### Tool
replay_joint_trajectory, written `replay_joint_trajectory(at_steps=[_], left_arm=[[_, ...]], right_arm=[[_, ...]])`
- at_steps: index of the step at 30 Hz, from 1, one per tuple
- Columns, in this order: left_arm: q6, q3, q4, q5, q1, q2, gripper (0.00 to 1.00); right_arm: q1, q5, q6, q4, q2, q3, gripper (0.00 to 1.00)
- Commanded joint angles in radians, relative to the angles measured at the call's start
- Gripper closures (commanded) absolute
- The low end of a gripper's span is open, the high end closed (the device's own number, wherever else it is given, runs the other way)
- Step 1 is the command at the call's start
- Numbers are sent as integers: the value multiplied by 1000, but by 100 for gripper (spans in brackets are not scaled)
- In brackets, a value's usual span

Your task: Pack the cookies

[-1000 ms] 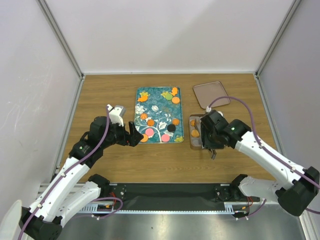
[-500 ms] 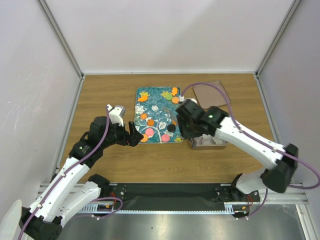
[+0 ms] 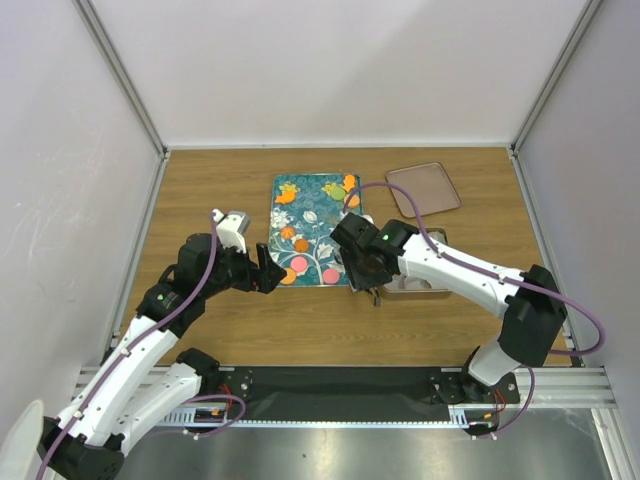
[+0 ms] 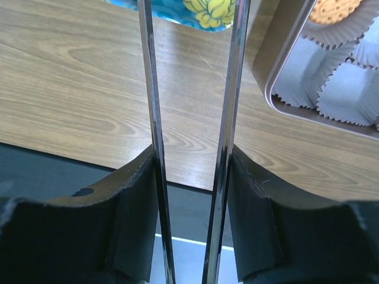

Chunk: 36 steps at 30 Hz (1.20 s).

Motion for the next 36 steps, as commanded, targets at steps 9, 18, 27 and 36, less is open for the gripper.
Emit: replay_joint_trajectory(at_steps=[9, 18, 27, 36], left_arm=[[4, -2, 23, 1, -7, -14, 11], [5, -2, 25, -2, -7, -12, 11], [4, -2, 25, 0, -7, -11, 11], [4, -2, 23, -2, -7, -12, 11]], right_arm=[[5, -21, 16, 63, -13, -40, 51], [2, -20, 13, 72, 12, -46, 51], [-3, -24, 5, 80, 27, -54, 50], [-7, -18, -4, 80, 55, -43, 51]])
